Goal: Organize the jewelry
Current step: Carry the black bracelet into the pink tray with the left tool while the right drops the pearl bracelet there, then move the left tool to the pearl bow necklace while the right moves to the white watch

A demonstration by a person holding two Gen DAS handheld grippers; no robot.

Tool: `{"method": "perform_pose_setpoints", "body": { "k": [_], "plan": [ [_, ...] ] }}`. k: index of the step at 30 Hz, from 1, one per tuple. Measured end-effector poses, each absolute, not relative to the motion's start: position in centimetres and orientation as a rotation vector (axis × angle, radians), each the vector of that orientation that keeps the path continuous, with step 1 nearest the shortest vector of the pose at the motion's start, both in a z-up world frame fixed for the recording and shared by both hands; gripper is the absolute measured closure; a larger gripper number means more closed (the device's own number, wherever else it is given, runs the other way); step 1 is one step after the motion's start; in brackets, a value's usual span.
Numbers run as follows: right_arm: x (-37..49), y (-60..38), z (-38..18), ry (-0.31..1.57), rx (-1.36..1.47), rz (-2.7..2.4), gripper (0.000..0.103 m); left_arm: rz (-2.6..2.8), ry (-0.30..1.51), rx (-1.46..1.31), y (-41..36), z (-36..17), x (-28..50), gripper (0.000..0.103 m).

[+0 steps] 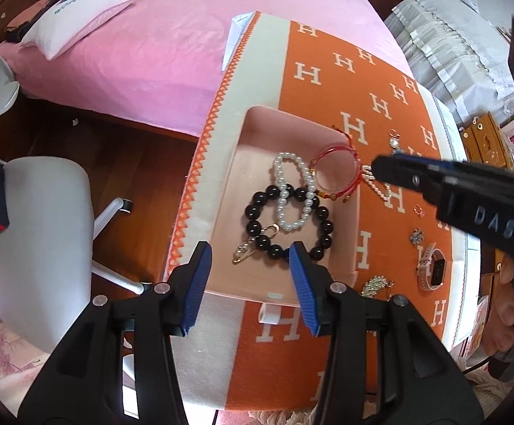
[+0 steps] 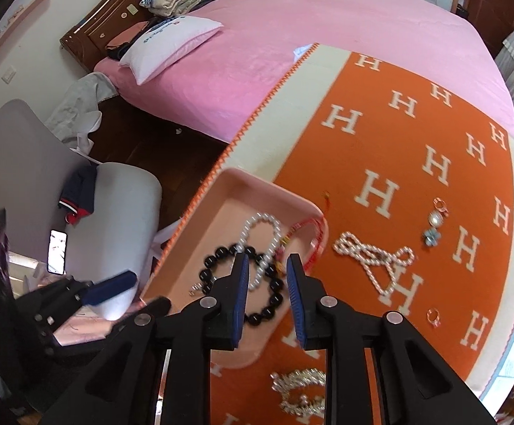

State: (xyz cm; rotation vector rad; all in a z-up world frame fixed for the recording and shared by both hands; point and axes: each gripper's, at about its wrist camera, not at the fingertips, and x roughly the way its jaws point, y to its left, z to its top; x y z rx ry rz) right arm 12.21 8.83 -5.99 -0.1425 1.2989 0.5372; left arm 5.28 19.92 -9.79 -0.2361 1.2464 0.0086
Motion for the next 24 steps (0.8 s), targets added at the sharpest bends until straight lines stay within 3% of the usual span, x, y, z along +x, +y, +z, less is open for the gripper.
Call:
{"method": "perform_pose_setpoints", "body": {
  "k": [17, 21, 24],
  "plan": [
    [8.2, -7.4, -4.8, 1.279, -0.021, 0.331, 0.081, -0.107, 1.235, -0.102, 13.5, -7.8, 7.0, 0.061],
    [8.0, -10.2, -4.0, 1.260, 0.020, 0.290, 0.069, -0.129, 1.238, -0.073, 12.2, -7.2, 7.8, 0.061],
    [7.9, -11.9, -3.9, 1.255, 0.049, 0.269, 0.068, -0.138, 1.240, -0.057, 11.2, -7.0, 8.4, 0.061]
  ]
}}
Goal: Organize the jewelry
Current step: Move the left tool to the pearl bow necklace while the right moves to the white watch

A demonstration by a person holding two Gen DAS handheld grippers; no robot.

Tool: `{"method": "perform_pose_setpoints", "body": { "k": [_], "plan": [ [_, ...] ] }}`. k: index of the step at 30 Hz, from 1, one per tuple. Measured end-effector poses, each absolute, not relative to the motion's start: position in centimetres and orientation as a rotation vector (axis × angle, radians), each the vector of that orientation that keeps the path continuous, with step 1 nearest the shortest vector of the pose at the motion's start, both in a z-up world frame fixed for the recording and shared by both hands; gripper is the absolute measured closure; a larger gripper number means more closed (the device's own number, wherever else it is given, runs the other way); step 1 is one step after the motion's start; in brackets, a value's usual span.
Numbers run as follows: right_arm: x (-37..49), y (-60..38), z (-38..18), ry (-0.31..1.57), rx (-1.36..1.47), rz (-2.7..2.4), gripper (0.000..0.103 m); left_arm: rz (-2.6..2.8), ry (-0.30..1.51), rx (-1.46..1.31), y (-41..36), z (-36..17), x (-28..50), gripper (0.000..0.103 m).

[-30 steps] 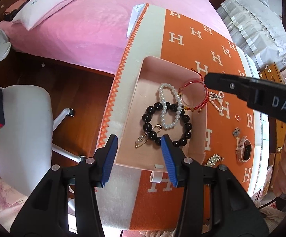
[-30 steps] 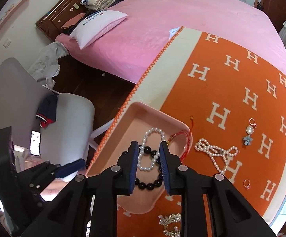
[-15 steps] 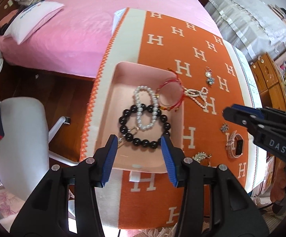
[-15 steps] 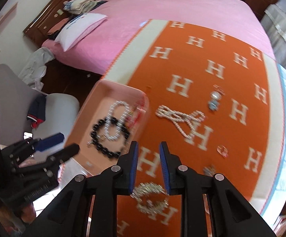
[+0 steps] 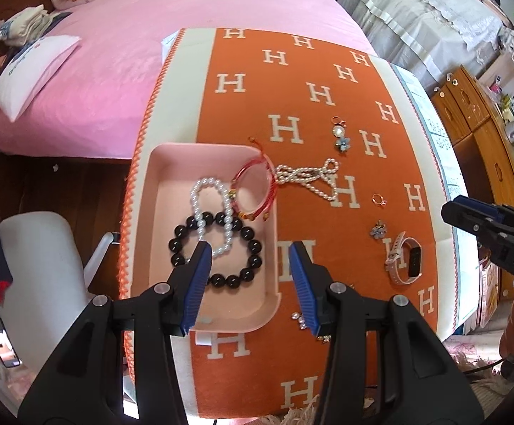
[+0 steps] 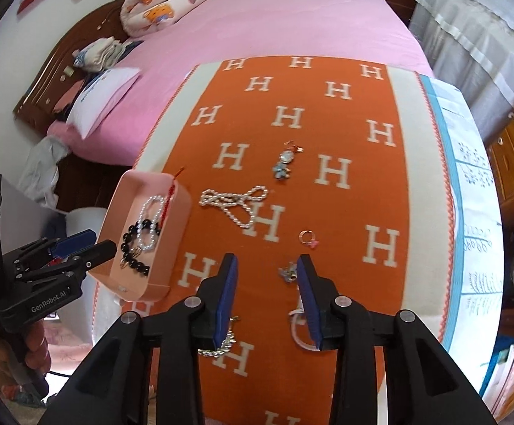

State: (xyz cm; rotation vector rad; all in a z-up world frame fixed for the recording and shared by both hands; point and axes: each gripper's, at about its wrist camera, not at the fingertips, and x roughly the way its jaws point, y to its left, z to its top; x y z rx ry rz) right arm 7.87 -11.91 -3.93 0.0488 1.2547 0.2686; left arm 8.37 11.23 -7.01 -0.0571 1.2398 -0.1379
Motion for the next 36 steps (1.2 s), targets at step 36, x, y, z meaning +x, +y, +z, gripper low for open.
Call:
{"method": "perform_pose_setpoints", "body": {
  "k": [36],
  "plan": [
    [13.8, -21.3, -12.6, 1.336, 0.172, 0.334, 0.068, -0.014, 1.470, -0.280, 0.6, -14.2, 17.7, 0.061]
  ]
}}
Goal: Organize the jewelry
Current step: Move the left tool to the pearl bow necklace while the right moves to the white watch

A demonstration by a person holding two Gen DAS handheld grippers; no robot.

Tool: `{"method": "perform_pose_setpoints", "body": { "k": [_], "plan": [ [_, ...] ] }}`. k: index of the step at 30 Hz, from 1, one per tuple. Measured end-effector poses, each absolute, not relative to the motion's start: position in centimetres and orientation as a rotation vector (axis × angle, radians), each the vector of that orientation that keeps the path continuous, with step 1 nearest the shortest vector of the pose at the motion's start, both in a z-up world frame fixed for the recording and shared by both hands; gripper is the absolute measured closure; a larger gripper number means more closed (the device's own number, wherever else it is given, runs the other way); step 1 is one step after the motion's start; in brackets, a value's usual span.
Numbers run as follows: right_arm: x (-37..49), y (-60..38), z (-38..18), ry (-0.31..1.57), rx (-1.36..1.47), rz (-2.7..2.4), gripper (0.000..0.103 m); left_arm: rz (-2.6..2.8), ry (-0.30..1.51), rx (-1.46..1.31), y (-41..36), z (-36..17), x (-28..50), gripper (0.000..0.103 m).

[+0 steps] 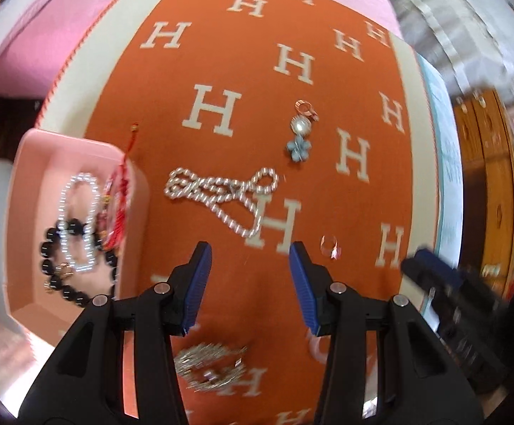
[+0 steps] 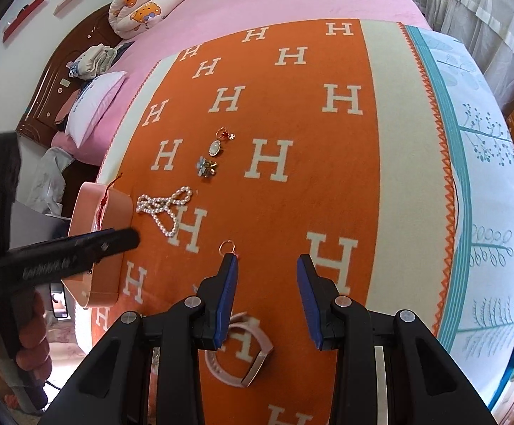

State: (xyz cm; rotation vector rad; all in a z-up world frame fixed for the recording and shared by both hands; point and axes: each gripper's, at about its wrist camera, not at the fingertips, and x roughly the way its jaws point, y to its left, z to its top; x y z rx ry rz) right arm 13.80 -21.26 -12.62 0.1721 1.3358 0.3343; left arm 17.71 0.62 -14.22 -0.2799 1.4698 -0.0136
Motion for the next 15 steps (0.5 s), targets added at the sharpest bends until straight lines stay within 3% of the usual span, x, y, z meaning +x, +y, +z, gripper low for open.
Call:
{"method": "perform_pose_setpoints", "body": {
  "k": [15],
  "plan": [
    [16.1, -22.3, -15.6, 1.366, 0.206, 0.357, 0.068, 0.356, 1.476, -0.503, 3.5, -19.3, 21.7, 0.061]
  ]
}}
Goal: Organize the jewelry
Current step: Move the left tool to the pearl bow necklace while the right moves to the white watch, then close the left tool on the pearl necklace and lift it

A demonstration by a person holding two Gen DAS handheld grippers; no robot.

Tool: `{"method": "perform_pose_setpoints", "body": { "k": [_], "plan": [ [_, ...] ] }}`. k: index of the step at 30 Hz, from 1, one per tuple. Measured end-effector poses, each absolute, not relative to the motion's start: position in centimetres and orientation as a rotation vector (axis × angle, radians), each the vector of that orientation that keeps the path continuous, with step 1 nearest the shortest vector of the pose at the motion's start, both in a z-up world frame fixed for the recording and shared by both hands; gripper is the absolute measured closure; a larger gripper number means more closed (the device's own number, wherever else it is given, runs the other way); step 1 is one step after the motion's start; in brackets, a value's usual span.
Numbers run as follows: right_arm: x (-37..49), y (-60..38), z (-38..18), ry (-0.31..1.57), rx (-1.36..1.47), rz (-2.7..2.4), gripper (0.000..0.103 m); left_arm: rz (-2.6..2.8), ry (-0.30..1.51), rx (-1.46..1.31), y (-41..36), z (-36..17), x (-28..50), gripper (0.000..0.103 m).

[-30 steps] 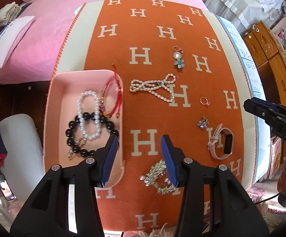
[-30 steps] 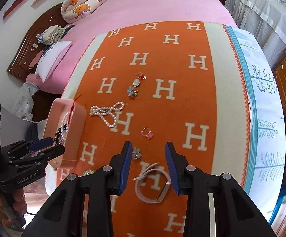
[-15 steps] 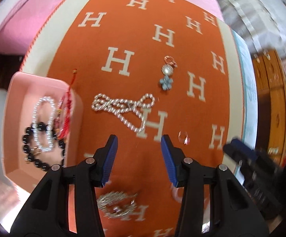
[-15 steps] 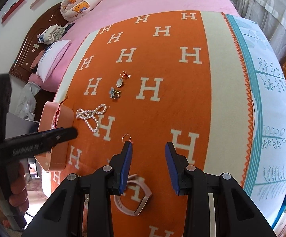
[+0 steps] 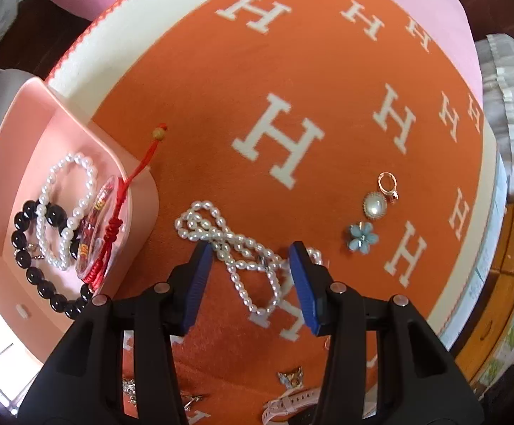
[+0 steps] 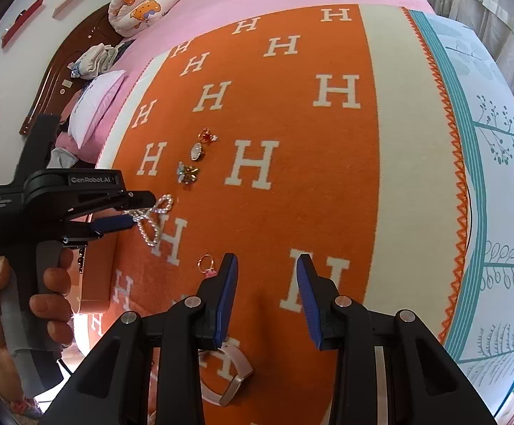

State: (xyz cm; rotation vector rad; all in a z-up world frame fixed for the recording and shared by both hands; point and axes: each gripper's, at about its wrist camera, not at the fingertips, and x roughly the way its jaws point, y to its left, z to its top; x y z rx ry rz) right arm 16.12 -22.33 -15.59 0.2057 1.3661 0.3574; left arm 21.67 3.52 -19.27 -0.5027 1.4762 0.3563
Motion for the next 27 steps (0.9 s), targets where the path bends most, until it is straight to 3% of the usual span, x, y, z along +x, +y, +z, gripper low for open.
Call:
{"method": "perform_pose_setpoints", "body": {
  "k": [9, 11, 13, 19, 20, 27],
  "plan": [
    [16.5, -22.7, -16.1, 1.376, 0.213, 0.362, 0.068, 0.404, 1.498, -0.429, 2.6, -20.1, 22.3, 0.061],
    [16.5, -22.7, -16.1, 1.378, 0.220, 0.362, 0.068, 0.409, 1.506, -0.404, 2.2, -20.3, 22.4, 0.067],
    [16.5, -22.8, -16.2, 1.378, 0.227, 0.361, 0.068, 0.399, 1.503, -0.376, 1.7, -20.3, 22.7, 0.091],
    [15.9, -23.3, -15.7, 1.373, 0.237, 0.357, 0.068, 0.346, 1.516, -0.437, 2.1, -19.8, 22.4, 0.097],
    [15.7, -23.3, -15.6, 1.371, 0.236, 0.357, 0.068, 0.335, 1.522, -0.452, 2.2, -19.8, 22.2, 0.101],
    [13.9, -23.2, -14.3, 1.362, 0.231, 0.359, 0.068, 0.233, 1.507, -0.458, 1.9, -17.2, 20.5, 0.101]
  ]
}}
